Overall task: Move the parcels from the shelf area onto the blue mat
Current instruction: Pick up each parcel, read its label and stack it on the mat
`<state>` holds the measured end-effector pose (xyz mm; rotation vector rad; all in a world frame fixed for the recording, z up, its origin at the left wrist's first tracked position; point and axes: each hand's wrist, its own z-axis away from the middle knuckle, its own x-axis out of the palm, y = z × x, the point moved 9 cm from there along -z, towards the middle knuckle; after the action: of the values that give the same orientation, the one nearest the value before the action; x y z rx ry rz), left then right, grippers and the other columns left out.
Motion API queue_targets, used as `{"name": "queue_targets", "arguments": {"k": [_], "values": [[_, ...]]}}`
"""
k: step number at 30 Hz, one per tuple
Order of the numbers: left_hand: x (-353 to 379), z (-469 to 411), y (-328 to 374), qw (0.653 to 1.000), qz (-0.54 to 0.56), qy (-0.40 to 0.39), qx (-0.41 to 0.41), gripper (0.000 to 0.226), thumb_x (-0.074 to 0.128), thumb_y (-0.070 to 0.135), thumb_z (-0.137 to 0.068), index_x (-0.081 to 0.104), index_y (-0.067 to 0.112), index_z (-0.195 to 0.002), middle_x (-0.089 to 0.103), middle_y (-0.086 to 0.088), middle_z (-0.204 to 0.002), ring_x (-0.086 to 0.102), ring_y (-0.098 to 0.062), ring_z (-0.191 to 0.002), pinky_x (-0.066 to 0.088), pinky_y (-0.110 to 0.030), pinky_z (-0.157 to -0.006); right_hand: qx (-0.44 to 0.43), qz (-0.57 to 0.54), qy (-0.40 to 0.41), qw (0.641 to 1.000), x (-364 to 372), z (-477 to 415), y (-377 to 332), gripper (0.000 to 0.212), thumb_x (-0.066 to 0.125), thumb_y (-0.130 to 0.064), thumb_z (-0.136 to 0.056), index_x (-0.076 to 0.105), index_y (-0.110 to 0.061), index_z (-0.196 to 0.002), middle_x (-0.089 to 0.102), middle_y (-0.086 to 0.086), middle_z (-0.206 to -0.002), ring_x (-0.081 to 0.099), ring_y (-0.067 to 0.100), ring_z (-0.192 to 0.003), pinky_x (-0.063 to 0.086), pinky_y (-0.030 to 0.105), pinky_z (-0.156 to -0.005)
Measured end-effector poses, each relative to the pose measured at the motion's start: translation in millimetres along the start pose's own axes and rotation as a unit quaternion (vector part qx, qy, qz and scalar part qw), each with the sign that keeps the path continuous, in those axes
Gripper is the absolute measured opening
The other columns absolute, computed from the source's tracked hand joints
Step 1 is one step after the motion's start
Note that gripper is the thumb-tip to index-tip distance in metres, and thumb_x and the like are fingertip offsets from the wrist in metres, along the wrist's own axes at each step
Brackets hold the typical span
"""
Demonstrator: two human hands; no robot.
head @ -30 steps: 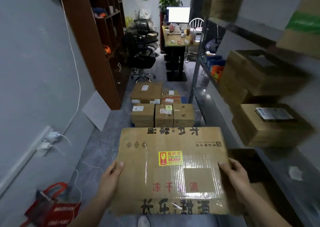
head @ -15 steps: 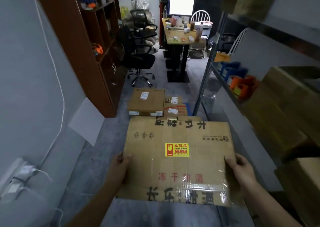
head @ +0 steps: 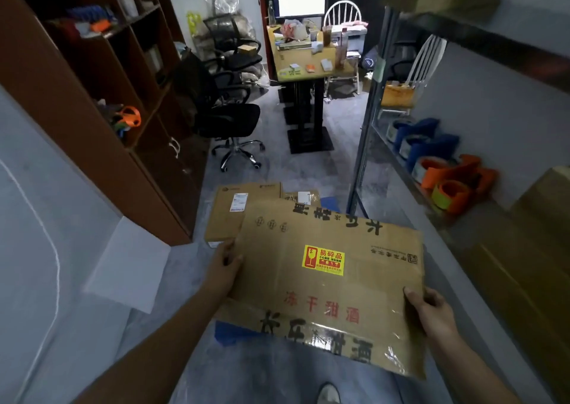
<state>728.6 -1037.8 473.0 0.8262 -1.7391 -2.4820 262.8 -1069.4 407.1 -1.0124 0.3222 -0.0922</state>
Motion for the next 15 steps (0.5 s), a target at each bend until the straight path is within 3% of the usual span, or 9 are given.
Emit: {"name": "queue_targets", "arguments": {"k": [2,4,6,9,12,15], "values": [[15,-43,22,1.0,-0.028,-0.01,0.009,0.037,0.052,0.024,-0.1,0.046,0.022,-0.137,0.051,0.005,-0.123,0.05,-0.019,-0.113,0.04,-0.038,-0.098,0.009,-0.004,0.001,1.0,7,-32,-11,0.043,0.072,-0.025,-0.085,0.057,-0.007,-0.121,0.062,0.011,-0.106,0.059,0.027,-0.091,0.047,0.039,-0.08],[31,-93,45,0.998,-0.055,-0.02,0.04,0.029,0.049,0.011,-0.101,0.053,0.017,-0.129,0.05,0.008,-0.116,0.051,-0.008,-0.106,0.04,-0.029,-0.094,0.017,-0.002,0.004,1.0,13,-61,-19,0.04,0.073,-0.022,-0.085,0.058,-0.003,-0.117,0.064,0.015,-0.105,0.061,0.031,-0.092,0.049,0.038,-0.079],[50,-140,61,0.993,-0.094,-0.042,0.054,0.025,0.045,-0.003,-0.1,0.06,0.007,-0.117,0.054,0.002,-0.112,0.055,-0.001,-0.099,0.044,-0.022,-0.093,0.022,0.009,0.018,1.0,16,-82,-23,0.032,0.071,-0.02,-0.086,0.061,0.0,-0.108,0.066,0.017,-0.099,0.063,0.029,-0.084,0.047,0.032,-0.066],[76,-200,74,0.989,-0.135,-0.056,0.029,0.037,0.048,0.002,-0.098,0.053,0.007,-0.135,0.054,-0.011,-0.134,0.051,-0.026,-0.122,0.04,-0.044,-0.107,0.029,0.035,0.036,0.998,26,-104,-22,0.01,0.069,-0.015,-0.087,0.065,-0.007,-0.085,0.068,0.012,-0.082,0.062,0.016,-0.066,0.043,0.025,-0.054],[107,-261,103,0.975,-0.195,-0.09,0.058,0.038,0.054,0.006,-0.095,0.056,0.005,-0.133,0.055,-0.017,-0.136,0.05,-0.034,-0.126,0.04,-0.042,-0.108,0.057,0.033,0.037,0.997,42,-124,-16,0.008,0.069,-0.013,-0.087,0.067,-0.007,-0.084,0.069,0.013,-0.083,0.063,0.019,-0.069,0.05,0.031,-0.064],[137,-316,133,0.949,-0.264,-0.121,0.125,0.03,0.049,0.008,-0.097,0.062,0.005,-0.124,0.061,-0.012,-0.123,0.053,-0.027,-0.115,0.039,-0.032,-0.1,0.109,0.033,0.018,0.993,64,-141,-8,0.019,0.071,-0.021,-0.086,0.069,-0.002,-0.089,0.071,0.016,-0.083,0.066,0.029,-0.075,0.055,0.041,-0.069]]}}
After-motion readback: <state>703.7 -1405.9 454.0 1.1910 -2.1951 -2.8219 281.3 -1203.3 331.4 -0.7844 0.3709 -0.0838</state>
